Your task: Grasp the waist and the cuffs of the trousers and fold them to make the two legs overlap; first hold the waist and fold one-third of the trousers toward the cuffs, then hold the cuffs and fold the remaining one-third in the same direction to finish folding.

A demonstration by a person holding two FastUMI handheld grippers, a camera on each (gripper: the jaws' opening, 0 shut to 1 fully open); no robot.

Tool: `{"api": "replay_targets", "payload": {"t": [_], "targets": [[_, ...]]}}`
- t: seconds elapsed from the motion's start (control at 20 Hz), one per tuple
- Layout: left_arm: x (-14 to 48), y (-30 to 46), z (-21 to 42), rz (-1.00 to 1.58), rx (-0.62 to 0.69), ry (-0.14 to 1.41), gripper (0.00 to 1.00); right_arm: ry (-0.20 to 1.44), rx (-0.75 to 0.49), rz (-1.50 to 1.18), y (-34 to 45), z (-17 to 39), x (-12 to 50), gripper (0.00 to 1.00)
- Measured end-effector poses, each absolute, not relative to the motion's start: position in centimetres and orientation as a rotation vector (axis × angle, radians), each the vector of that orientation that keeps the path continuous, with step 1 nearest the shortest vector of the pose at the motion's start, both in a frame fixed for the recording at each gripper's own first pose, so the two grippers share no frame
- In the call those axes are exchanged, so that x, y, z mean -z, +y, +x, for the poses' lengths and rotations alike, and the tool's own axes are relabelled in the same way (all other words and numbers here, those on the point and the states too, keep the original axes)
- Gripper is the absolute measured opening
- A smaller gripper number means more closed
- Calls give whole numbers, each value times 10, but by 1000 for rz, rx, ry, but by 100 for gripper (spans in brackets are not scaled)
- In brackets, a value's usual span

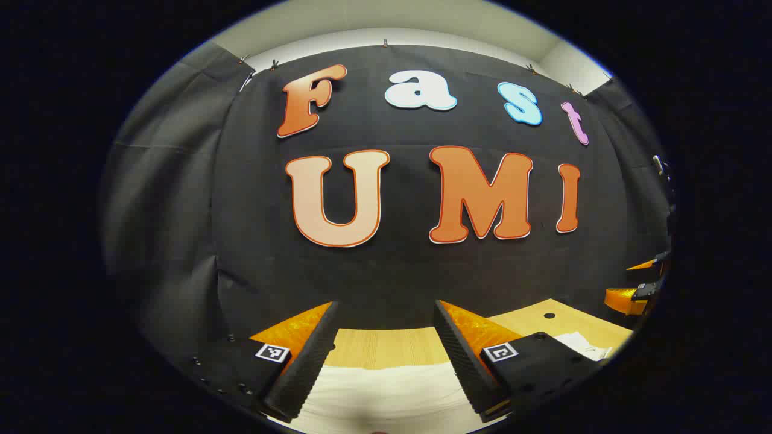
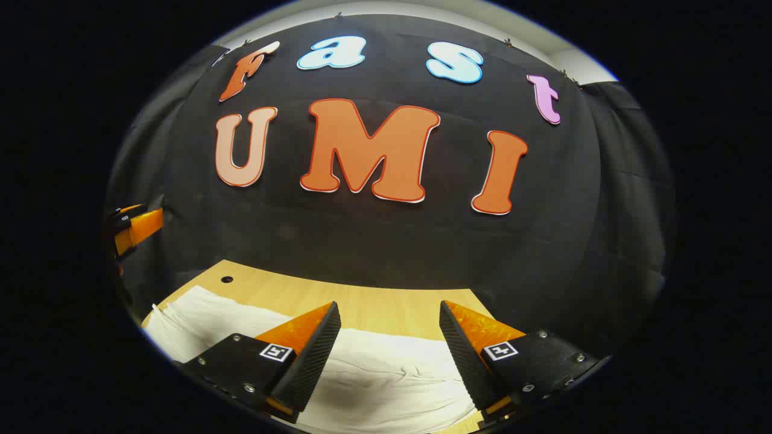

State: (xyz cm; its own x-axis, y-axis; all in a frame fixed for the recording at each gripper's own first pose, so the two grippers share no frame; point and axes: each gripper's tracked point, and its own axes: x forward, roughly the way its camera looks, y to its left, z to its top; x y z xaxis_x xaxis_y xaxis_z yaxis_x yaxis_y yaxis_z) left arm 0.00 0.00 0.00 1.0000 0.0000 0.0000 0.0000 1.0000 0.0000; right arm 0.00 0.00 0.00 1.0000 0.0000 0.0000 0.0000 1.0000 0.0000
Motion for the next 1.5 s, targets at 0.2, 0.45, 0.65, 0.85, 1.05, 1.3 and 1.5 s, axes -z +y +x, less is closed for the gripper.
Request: {"api": "replay_targets", "payload": {"t": [0.2,0.45,0.65,0.85,1.05,1.3,1.5], "targets": [[-1,3,-4,17,-18,-4,100,-8,-47,-10,10,3,0,99],[-4,13,-6,60,-44,-10,100,3,-12,-1,-12,6,2,99],[23,37,-8,15,-104,70,100,54,39,19,-35,6,21,99],[57,67,-18,-81,-176,197,100,107,49,36,-45,5,39,99],[108,101,-35,-209,-243,353,100,229,78,104,-64,1,77,99],[196,164,-74,-442,-410,614,98,405,74,271,-70,-5,128,99],[277,203,-97,-632,-549,788,99,525,113,368,-82,-10,167,98]]}}
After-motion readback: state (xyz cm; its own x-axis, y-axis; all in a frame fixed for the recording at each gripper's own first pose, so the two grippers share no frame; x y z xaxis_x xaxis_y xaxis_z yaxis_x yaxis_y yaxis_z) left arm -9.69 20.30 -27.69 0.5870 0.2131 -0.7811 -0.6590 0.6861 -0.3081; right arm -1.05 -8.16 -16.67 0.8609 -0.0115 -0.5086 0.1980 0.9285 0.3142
